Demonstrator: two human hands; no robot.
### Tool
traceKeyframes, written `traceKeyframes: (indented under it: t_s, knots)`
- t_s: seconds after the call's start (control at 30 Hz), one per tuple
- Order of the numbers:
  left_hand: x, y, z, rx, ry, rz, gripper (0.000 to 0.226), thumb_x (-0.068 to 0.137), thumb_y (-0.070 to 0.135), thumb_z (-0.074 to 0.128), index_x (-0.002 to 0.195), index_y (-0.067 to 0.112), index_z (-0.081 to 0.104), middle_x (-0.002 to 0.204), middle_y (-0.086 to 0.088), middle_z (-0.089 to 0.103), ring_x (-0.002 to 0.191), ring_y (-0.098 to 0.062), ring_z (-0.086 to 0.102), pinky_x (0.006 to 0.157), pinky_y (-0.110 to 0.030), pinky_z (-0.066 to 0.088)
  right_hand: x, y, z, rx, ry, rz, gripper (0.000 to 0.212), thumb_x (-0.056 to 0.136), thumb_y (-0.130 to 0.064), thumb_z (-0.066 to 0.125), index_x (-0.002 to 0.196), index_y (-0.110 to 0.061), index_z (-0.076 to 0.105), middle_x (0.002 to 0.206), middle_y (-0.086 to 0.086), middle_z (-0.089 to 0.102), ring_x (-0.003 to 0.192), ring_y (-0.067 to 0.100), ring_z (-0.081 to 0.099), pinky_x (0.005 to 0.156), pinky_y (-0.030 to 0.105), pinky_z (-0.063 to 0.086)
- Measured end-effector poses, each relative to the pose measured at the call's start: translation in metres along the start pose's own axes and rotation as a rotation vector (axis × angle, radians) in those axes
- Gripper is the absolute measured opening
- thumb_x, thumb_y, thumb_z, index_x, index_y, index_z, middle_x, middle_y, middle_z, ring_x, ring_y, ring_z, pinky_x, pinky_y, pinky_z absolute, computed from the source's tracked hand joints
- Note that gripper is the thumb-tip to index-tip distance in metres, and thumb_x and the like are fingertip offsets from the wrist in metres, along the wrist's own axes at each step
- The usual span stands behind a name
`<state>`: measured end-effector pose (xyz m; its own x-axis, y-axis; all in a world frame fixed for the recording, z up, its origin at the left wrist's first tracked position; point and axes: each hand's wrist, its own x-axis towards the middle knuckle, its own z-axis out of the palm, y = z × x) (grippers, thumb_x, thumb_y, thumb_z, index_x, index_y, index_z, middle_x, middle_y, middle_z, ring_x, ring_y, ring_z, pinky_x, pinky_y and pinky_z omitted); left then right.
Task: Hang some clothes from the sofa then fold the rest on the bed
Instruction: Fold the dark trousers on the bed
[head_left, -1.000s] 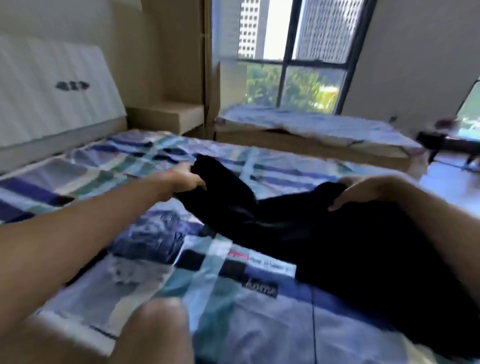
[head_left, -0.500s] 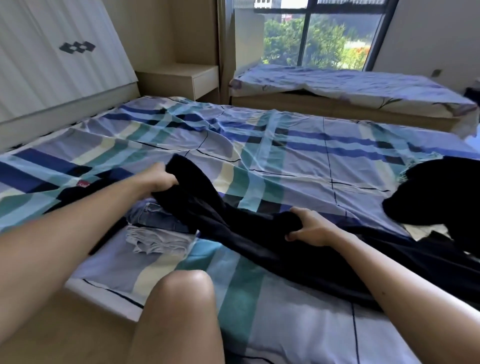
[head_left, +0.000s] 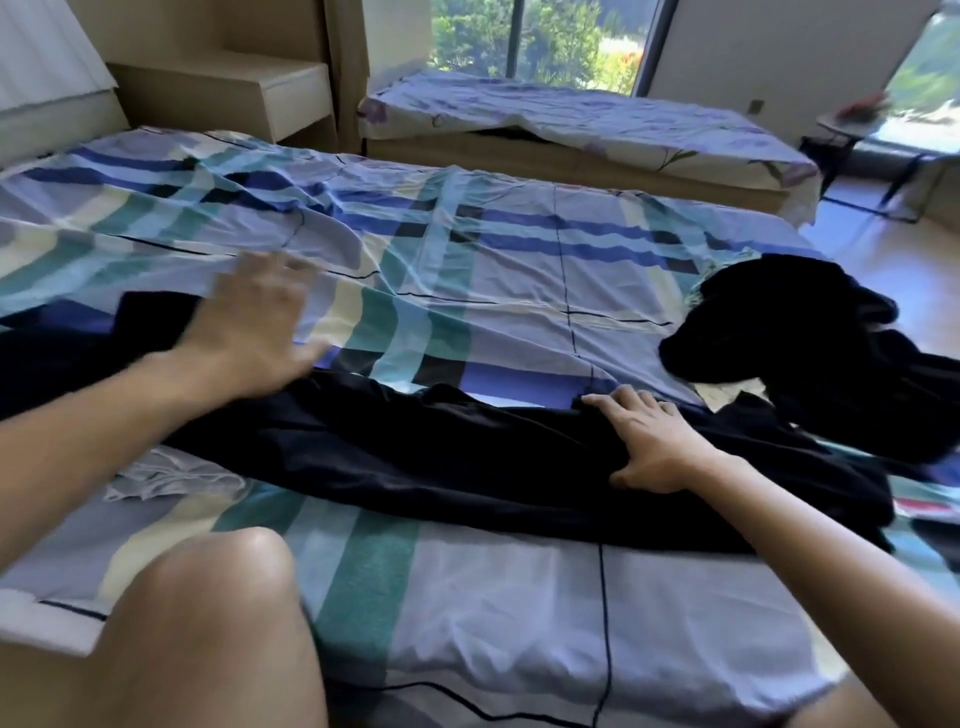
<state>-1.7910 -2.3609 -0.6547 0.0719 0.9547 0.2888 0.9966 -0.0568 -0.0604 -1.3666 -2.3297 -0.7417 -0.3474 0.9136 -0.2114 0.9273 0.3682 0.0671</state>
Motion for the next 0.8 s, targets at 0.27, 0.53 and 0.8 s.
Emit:
traceKeyframes:
  t_s: [0.27,0.53,0.8]
  knots:
    - [-0.026,0.193,0.074,-0.35,-0.38,0.685,0.023,0.093,0.025,0.06,0.115,0.03,0.06,0.114,0.007,0.052,0.118,-0.016,0.051,0.09,-0.04,0.049,-0.044,0.056,0.017,-0.051,-0.058,0.239,0.081,0.071,-0.035,0.072,0.142,-0.025,0.034,0.13,0.0,0.044,0.127,0.023,0.042,0.104,0.044,0.038]
    - [-0.027,0.224,0.103,-0.186,-0.372,0.786,0.075,0.084,0.031,0.061,0.152,0.03,0.031,0.136,0.0,0.039,0.122,-0.022,0.04,0.097,-0.04,0.045,-0.023,0.074,-0.038,-0.031,0.014,0.308,0.038,0.082,-0.013,0.062,0.116,-0.03,0.064,0.122,0.007,0.063,0.111,0.033,0.062,0.086,0.036,0.05]
    - [-0.025,0.233,0.11,-0.229,-0.531,0.706,0.098,0.078,0.03,0.064,0.16,0.033,0.01,0.168,-0.005,-0.006,0.155,-0.026,-0.008,0.125,-0.049,0.008,0.077,0.067,-0.116,0.166,0.555,0.409,0.041,0.091,-0.014,0.06,0.131,-0.014,0.055,0.133,0.019,0.054,0.124,0.041,0.052,0.099,0.048,0.047]
